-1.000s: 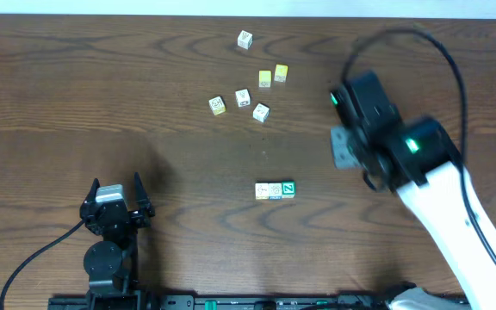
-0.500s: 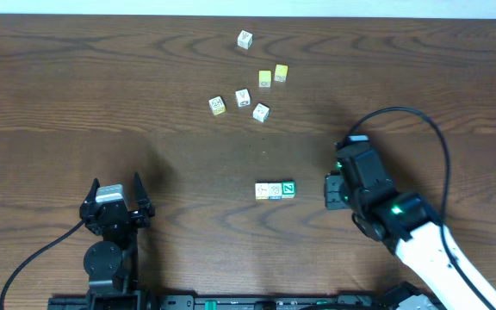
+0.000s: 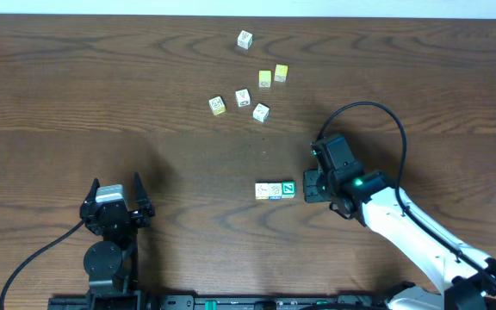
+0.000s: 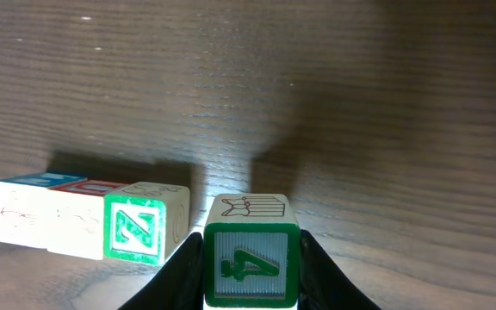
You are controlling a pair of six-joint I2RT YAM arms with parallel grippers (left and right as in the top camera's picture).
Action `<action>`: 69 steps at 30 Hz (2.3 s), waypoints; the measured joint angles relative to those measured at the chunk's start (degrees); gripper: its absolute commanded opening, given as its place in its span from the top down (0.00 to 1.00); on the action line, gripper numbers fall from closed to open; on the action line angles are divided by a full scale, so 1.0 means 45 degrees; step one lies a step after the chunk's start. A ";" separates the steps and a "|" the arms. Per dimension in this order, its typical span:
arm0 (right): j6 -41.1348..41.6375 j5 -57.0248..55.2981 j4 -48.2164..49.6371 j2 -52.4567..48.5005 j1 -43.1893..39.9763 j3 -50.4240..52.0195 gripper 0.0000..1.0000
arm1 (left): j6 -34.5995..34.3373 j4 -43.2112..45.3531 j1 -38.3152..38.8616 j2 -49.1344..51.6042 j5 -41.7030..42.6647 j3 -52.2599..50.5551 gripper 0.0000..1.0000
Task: Lift 4 blocks
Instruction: 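Carry the 4 block toward the row of three blocks, then lower the 4 block beside the Z block at the row's end, then push the green 4 block leftward against the Z block, right gripper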
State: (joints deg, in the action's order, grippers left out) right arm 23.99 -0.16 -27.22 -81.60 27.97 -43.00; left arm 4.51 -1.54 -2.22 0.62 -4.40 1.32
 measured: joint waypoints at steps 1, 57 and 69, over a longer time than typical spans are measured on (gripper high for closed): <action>0.0000 0.0049 0.0049 0.0000 0.0000 0.0000 0.93 | 0.0000 0.0000 0.0000 0.0000 0.0000 0.0000 0.25; 0.1273 -0.0947 0.0296 -0.0792 0.0612 0.0000 0.95 | 0.0000 0.0000 0.0000 0.0000 0.0000 0.0000 0.25; 0.1287 -0.0704 0.0311 -0.0792 0.0991 0.0000 0.94 | 0.0000 0.0000 0.0000 0.0000 0.0000 0.0000 0.25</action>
State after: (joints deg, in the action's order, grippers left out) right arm 29.78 -3.33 -25.82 -85.17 32.42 -43.00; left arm 4.51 -1.54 -2.22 0.62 -4.40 1.32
